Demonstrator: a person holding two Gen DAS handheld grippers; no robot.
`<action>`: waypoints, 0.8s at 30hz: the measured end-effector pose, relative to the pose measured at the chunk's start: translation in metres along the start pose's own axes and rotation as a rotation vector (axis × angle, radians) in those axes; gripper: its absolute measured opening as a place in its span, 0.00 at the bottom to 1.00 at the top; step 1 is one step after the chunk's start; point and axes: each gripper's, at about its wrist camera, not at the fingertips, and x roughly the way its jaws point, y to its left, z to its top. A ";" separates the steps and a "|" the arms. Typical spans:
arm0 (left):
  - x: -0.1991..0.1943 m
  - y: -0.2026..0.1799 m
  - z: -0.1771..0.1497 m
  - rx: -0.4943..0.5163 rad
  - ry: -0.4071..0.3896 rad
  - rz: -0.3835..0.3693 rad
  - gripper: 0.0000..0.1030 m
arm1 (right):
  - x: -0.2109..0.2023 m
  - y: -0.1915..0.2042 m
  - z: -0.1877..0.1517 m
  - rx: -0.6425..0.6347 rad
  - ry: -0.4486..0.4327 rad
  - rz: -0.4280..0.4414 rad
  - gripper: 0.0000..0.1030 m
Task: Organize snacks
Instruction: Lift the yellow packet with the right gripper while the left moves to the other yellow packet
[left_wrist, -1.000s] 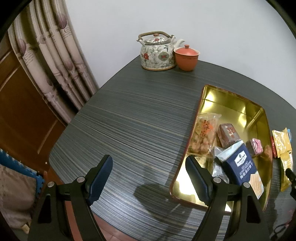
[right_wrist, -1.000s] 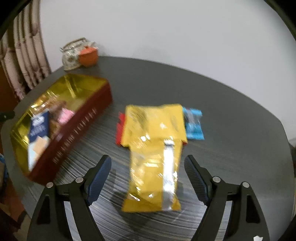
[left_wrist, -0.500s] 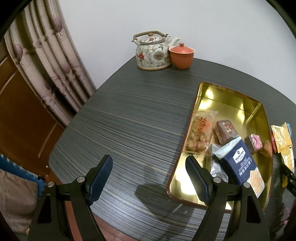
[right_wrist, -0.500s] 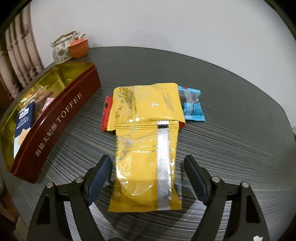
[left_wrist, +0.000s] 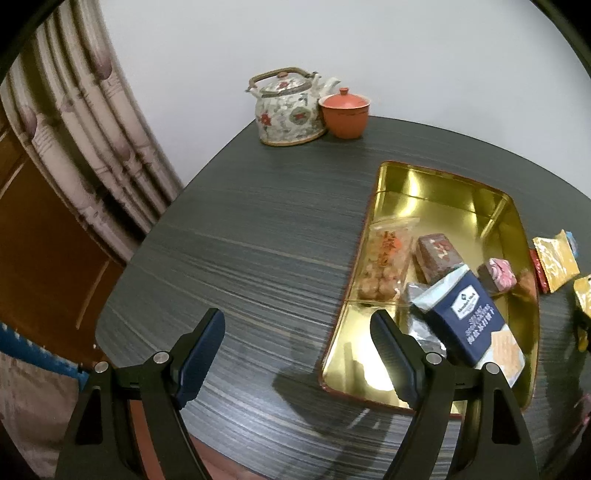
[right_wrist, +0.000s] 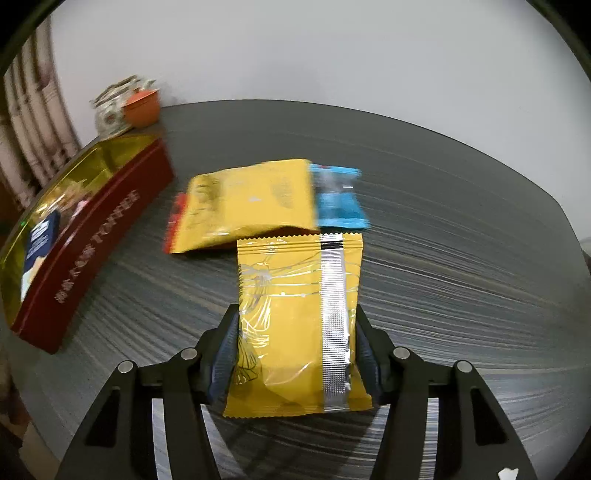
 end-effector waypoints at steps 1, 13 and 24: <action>-0.001 -0.002 0.000 0.007 -0.006 -0.005 0.79 | 0.000 -0.005 0.000 0.006 0.000 -0.006 0.52; -0.015 -0.037 -0.005 0.151 -0.082 -0.096 0.79 | 0.004 -0.078 0.002 0.064 -0.030 -0.066 0.52; -0.041 -0.107 -0.004 0.330 -0.104 -0.235 0.79 | 0.009 -0.128 0.006 0.094 -0.034 -0.076 0.52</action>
